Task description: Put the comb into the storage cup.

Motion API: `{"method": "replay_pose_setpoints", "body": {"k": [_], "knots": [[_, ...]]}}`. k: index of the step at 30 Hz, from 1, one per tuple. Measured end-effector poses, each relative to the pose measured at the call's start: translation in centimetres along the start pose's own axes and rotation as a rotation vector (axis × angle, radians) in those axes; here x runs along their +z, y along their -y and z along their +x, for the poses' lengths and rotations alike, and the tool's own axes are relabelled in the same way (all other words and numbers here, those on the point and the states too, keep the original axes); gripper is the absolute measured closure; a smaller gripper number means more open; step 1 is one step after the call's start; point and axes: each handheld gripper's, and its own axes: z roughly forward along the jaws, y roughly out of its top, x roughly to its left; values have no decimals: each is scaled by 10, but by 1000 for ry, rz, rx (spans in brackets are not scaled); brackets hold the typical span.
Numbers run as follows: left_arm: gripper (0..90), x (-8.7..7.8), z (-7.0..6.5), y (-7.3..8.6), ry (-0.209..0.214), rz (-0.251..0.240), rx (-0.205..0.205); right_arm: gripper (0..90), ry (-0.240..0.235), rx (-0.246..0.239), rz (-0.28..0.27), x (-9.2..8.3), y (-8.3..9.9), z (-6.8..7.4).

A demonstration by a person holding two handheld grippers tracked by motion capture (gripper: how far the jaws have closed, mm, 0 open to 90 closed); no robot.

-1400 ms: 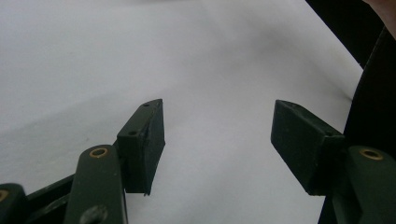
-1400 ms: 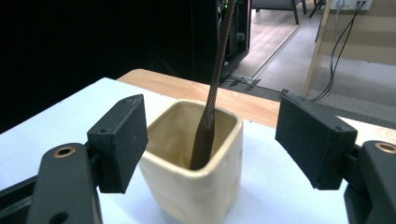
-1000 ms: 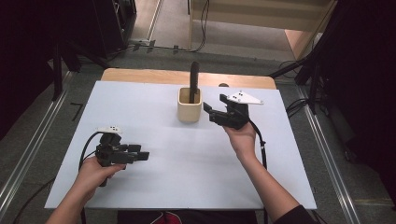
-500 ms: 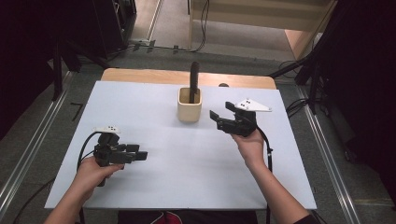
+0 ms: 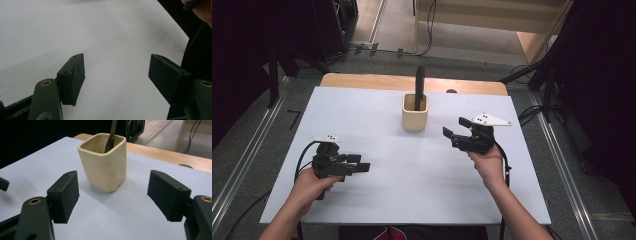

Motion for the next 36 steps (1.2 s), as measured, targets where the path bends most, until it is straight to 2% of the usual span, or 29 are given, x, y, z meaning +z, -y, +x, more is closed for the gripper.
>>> {"method": "replay_pose_setpoints", "body": {"k": [8, 21, 36], "knots": [[303, 0, -1, 0, -2, -4, 5, 234, -11, 17, 41, -12, 10, -3], [302, 1, -2, 0, -16, -4, 4, 233, -30, 8, 87, -26, 24, -2], [302, 1, -5, 0, -13, -4, 25, 233, -51, 24, 153, -40, 45, -7]]}}
